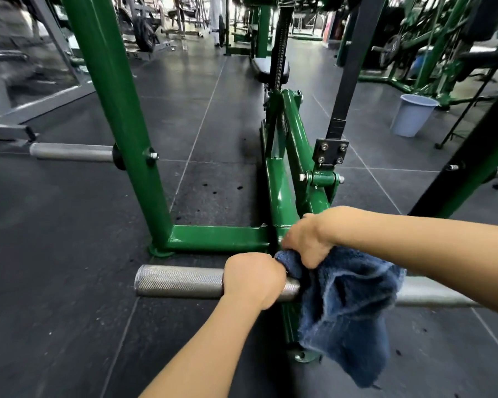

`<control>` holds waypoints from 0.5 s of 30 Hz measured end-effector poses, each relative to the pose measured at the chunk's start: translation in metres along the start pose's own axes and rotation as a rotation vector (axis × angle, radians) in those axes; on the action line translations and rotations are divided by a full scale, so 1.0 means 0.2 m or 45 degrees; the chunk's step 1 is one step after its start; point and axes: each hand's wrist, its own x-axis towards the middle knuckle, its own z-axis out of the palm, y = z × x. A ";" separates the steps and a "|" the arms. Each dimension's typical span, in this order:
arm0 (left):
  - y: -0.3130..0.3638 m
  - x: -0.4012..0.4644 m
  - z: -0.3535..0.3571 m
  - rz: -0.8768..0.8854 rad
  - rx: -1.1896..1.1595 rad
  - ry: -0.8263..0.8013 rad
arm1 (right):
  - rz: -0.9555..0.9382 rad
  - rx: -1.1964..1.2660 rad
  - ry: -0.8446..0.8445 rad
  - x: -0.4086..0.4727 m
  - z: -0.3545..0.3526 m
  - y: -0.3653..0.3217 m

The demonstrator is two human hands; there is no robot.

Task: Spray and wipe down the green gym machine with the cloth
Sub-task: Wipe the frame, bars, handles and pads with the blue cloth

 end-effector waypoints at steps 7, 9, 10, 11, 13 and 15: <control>-0.01 -0.01 -0.02 -0.190 -0.174 0.007 | 0.003 -0.009 -0.392 0.34 -0.03 -0.02; -0.01 -0.02 -0.02 -0.107 -0.097 0.024 | -0.015 -0.003 -0.215 0.26 -0.02 -0.04; -0.01 -0.02 -0.01 -0.058 -0.058 0.031 | -0.057 -0.055 -0.083 0.20 -0.02 -0.04; -0.01 -0.02 -0.01 -0.022 -0.035 0.037 | -0.109 -0.079 0.039 0.16 0.01 -0.03; -0.02 -0.02 -0.01 0.003 -0.028 0.046 | -0.143 -0.135 0.187 0.04 0.04 -0.02; -0.01 -0.02 -0.01 0.013 -0.013 0.053 | -0.172 -0.127 0.228 -0.06 0.04 0.01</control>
